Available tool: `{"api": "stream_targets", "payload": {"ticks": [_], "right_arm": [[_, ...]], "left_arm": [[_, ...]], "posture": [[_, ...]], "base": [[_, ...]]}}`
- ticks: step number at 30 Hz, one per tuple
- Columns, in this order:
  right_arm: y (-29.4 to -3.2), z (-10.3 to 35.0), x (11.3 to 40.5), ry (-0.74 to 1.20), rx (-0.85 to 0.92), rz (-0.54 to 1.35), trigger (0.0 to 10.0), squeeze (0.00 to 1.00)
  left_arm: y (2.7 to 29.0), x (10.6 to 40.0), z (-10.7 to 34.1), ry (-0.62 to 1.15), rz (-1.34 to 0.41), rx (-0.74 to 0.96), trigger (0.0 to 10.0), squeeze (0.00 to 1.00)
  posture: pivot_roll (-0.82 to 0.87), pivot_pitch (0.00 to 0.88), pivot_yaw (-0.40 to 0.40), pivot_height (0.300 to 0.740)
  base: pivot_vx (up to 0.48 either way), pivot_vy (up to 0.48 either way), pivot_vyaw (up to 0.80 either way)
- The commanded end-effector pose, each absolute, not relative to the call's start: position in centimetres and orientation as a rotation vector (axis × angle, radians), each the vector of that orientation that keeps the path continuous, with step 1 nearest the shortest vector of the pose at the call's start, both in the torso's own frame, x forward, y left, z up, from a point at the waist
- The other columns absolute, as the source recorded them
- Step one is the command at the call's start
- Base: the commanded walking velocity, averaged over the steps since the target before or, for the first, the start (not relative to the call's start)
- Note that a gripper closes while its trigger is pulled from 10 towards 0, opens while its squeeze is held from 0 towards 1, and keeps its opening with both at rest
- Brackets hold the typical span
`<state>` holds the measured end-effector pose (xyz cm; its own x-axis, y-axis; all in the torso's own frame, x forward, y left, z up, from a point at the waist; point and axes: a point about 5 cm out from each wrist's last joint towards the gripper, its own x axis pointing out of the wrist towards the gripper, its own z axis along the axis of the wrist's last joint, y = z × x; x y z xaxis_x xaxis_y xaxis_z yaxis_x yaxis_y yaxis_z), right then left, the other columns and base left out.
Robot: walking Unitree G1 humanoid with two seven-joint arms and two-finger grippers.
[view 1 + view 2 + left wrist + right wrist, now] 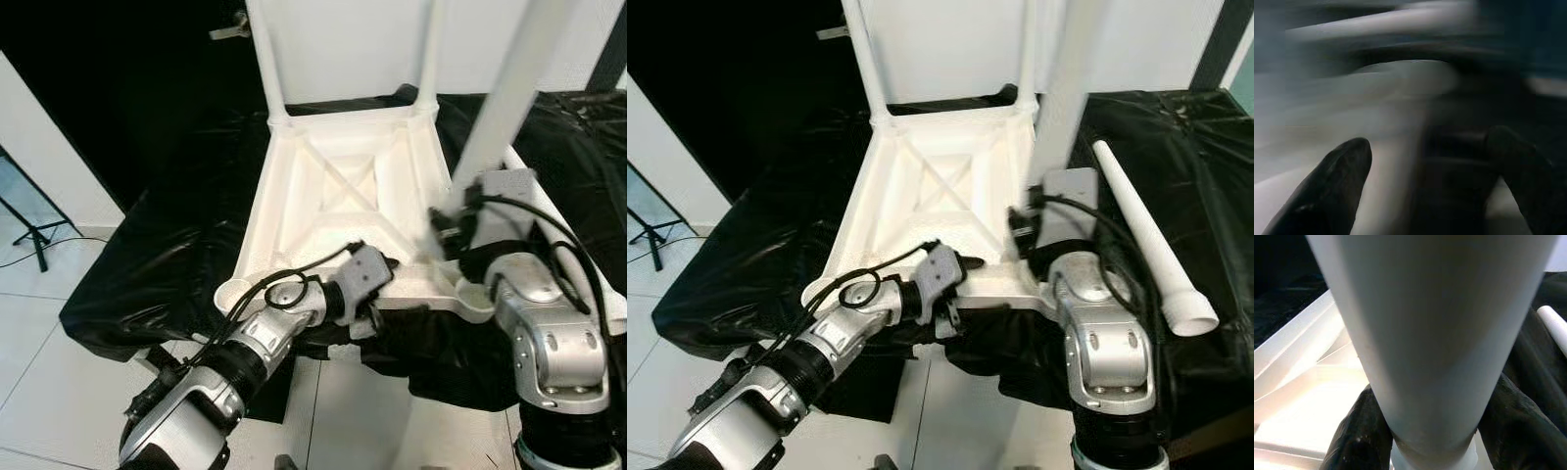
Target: Building children table
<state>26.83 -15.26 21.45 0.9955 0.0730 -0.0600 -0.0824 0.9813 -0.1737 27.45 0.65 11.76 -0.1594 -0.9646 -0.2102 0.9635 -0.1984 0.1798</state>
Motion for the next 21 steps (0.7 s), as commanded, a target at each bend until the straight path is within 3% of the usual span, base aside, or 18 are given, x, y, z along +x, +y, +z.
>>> {"api": "stream_targets", "payload": {"ticks": [1,10,21], "right_arm": [[-15.0,21.8,26.6,0.042,-0.168,0.091,10.0,0.00],[-14.9,22.0,26.8,0.035,-0.173,0.095,10.0,0.00],[-14.8,21.8,26.7,0.040,-0.175,0.097,10.0,0.00]], "left_arm": [[1.4,27.2,11.3,0.023,-1.810,0.335,10.0,0.00],[0.8,28.2,10.4,0.037,-1.707,0.443,10.0,0.00],[0.6,29.5,13.3,-0.161,-1.670,0.269,10.0,0.00]], "posture": [[-0.23,0.001,0.117,0.740],[-0.22,0.000,0.115,0.740],[-0.23,0.000,0.115,0.740]], "base": [[0.000,0.000,0.00],[0.000,0.000,0.00],[0.000,0.000,0.00]]}}
